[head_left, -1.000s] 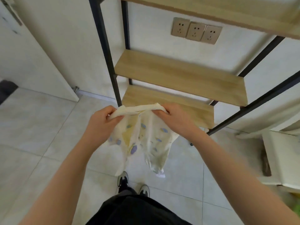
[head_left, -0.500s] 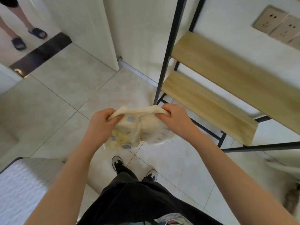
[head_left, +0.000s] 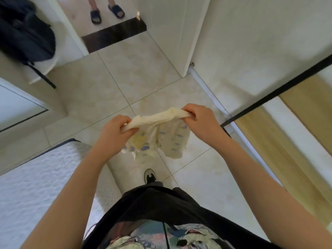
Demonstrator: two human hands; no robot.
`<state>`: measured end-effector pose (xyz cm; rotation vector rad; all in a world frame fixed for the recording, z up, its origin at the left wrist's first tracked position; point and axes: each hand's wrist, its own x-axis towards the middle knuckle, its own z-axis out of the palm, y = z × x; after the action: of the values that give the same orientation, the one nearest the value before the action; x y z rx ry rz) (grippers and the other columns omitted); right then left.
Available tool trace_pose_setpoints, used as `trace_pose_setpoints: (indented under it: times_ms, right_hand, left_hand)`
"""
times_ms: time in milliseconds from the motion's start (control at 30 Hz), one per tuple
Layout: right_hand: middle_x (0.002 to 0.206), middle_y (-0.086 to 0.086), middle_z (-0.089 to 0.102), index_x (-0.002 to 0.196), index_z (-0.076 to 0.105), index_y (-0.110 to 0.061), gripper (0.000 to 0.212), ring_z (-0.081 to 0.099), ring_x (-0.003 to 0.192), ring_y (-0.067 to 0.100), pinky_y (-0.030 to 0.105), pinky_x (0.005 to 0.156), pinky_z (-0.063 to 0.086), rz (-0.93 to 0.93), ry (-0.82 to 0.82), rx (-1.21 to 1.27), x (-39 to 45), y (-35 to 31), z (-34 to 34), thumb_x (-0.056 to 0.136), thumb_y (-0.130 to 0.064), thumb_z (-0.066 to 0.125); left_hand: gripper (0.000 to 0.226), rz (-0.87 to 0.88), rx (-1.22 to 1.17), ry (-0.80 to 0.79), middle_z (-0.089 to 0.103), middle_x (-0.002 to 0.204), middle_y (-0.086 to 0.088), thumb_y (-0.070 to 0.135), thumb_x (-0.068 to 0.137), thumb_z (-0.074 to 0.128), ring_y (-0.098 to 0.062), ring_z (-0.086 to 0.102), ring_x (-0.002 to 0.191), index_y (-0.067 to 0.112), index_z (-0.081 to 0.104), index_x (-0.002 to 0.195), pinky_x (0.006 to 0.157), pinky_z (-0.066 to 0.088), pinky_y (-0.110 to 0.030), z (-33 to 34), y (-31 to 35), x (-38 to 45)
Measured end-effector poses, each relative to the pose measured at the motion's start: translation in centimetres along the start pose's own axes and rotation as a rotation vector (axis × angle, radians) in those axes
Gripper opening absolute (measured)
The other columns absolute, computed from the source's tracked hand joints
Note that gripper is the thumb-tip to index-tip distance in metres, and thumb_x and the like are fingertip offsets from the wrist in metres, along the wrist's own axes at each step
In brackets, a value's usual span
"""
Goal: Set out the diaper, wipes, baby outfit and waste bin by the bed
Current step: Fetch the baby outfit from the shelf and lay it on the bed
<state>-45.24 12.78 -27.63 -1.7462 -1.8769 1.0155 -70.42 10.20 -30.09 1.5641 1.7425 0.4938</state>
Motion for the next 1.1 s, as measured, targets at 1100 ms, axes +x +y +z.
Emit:
trace_pose_setpoints:
  times_ms: [1100]
  right_hand:
    - [0.081, 0.007, 0.067, 0.084, 0.062, -0.008, 0.036, 0.062, 0.073, 0.02, 0.034, 0.064, 0.049, -0.767, -1.138, -0.385, 36.8, -24.0, 21.1, 0.077, -0.04, 0.075]
  left_hand:
    - [0.019, -0.692, -0.877, 1.094, 0.063, 0.082, -0.001, 0.029, 0.096, 0.053, -0.016, 0.059, 0.076, 0.014, 0.065, 0.096, 0.072, 0.05, -0.039, -17.5, -8.9, 12.2]
